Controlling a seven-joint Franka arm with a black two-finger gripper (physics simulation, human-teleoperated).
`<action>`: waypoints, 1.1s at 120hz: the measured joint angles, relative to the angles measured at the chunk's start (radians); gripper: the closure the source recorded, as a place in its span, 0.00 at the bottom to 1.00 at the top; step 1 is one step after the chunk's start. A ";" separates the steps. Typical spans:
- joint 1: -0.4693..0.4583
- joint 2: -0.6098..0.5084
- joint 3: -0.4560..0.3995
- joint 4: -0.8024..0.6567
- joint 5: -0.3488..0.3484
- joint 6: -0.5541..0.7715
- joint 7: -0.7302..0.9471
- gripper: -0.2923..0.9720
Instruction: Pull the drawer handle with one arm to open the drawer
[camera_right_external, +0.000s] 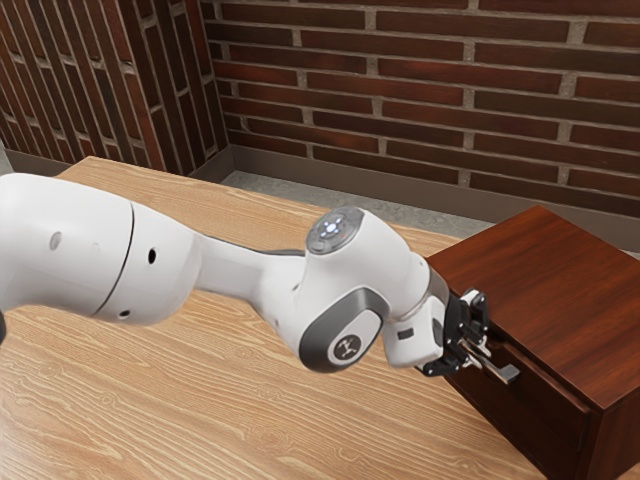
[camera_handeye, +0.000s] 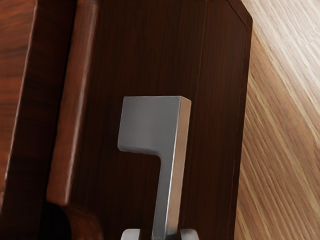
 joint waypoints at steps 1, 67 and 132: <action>0.000 -0.001 0.000 0.000 0.000 0.000 0.000 0.77; -0.001 -0.045 -0.003 -0.065 -0.002 0.000 -0.006 0.74; -0.015 -0.114 -0.005 -0.160 -0.004 0.003 -0.009 0.74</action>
